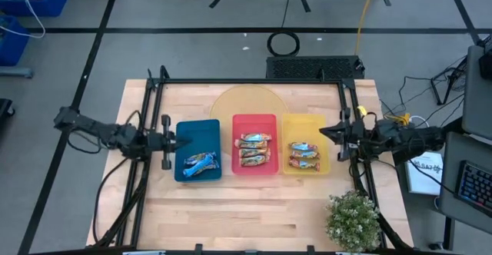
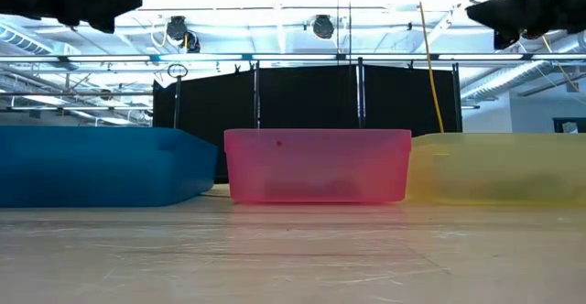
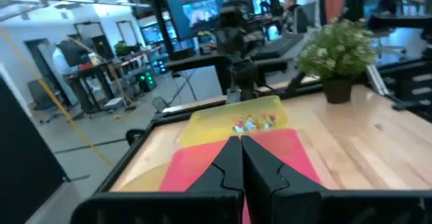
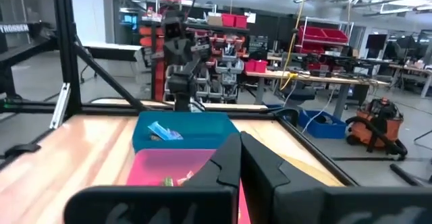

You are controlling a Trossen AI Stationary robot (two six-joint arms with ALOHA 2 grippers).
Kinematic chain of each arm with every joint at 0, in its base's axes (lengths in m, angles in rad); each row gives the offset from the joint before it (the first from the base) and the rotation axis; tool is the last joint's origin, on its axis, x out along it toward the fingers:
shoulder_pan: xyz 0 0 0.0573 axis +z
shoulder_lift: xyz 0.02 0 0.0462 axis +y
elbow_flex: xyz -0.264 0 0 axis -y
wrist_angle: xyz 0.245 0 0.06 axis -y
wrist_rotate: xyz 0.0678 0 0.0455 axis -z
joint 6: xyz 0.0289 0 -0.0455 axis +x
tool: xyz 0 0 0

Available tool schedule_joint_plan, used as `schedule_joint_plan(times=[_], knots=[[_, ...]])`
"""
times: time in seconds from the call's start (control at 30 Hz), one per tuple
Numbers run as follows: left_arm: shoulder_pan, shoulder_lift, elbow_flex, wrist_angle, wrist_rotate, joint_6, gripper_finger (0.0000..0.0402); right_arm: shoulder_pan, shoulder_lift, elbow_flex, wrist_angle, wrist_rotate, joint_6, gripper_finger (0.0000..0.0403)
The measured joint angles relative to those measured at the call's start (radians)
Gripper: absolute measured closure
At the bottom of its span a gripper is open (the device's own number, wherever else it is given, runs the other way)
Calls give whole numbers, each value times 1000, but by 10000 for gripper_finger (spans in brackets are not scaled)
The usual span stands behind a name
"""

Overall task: Pick and place Granola Bars by type
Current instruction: Return to Home Position

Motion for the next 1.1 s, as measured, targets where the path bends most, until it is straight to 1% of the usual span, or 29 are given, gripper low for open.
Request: schedule_joint_plan(times=[0.13, 0.2, 0.3, 0.37, 0.47, 0.57, 0.7, 0.93, 1.1], knots=[[117, -9, 0, -9, 123, -44, 401, 0, 0, -67, 64, -2, -19, 403], [158, -9, 0, -41, 179, -61, 401, 0, 0, -89, 74, -4, -19, 403], [188, -9, -9, -63, 219, -28, 401, 0, 0, -123, 75, -33, -20, 403], [195, -10, -38, -25, 221, 8, 401, 0, 0, -147, 96, -50, -18, 403], [201, -11, -84, 33, 215, 17, 401, 0, 0, -179, 120, -52, -17, 403], [198, -32, -118, 40, 173, 14, 401, 0, -1, -191, 124, -51, -13, 403], [188, -95, -143, -6, 161, 14, 401, 0, -14, -191, 128, -51, -12, 403], [145, -251, -148, -118, 160, 18, 401, 0, -14, -190, 122, -51, -2, 403], [120, -326, -148, -147, 160, 18, 401, 0, -14, -189, 120, -51, 10, 403]])
